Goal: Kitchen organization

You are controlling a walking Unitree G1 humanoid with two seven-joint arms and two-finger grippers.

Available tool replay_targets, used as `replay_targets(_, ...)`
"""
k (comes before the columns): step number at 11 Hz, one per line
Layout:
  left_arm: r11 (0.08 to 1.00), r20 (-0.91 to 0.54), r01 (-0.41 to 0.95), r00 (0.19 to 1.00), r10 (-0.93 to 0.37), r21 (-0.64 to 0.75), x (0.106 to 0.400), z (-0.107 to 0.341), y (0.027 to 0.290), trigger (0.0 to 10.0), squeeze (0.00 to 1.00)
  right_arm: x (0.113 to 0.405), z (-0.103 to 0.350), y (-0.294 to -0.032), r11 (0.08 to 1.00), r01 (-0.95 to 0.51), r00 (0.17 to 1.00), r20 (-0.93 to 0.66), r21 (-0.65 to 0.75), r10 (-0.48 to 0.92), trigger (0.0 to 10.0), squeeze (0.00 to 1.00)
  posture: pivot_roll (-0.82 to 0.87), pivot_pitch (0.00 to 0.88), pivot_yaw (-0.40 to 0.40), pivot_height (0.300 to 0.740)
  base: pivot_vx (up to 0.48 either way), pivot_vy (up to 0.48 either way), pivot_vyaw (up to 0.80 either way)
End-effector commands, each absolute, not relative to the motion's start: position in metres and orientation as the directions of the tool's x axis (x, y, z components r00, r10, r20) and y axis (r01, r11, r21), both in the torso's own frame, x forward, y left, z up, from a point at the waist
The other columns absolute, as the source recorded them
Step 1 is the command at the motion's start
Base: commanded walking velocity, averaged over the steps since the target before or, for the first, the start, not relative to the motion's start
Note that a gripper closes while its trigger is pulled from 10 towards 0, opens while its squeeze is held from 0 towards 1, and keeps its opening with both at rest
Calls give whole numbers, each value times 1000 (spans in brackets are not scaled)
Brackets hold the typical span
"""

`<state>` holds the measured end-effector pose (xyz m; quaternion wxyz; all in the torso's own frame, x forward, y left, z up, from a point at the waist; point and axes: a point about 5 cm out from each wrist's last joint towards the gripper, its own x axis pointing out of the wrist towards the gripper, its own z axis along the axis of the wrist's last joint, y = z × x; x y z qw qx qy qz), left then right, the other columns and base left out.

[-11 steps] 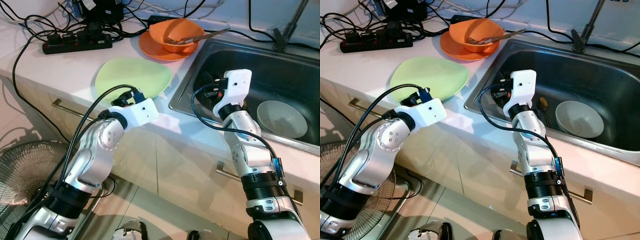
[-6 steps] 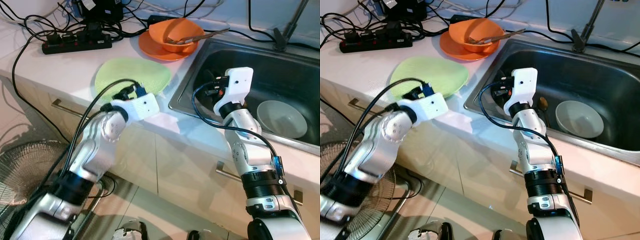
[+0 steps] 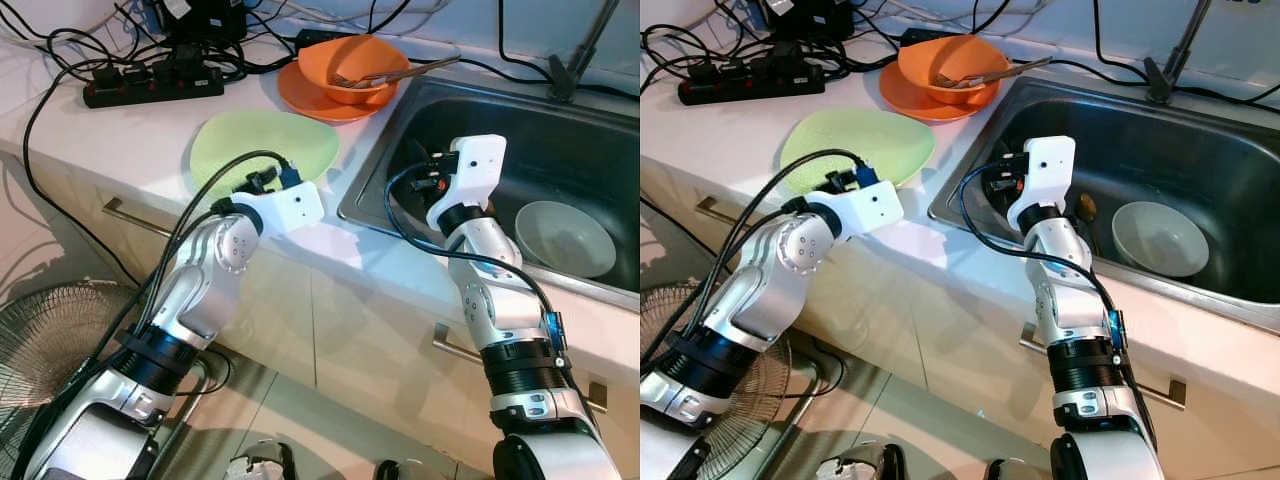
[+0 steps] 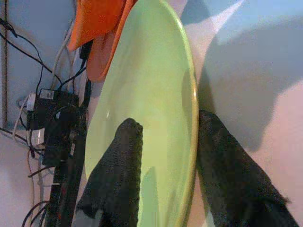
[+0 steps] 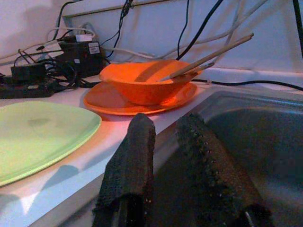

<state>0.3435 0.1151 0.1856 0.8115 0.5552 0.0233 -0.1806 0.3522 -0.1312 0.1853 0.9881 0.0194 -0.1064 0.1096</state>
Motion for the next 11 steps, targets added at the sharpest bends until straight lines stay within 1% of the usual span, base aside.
replay_targets(1,306,-253,332,929,-272,892,344,184,113,0,0,355,190,-130,975,-223,951,228,27,211,10000,0,120,93,25,740,0,0,0)
replay_targets(5,301,-254,340,923,-290,891,344,183,107,0,0,355,190,-131,975,-220,952,226,29,208,10000,0,111,98,23,740,0,0,0)
replay_targets(9,291,-255,345,917,-307,892,342,181,103,0,0,354,188,-133,976,-217,952,225,20,207,10000,0,100,78,26,740,0,0,0)
replay_targets(11,286,-239,324,925,-295,902,341,182,104,0,0,354,187,-133,976,-218,952,224,22,207,10000,0,99,66,27,740,0,0,0)
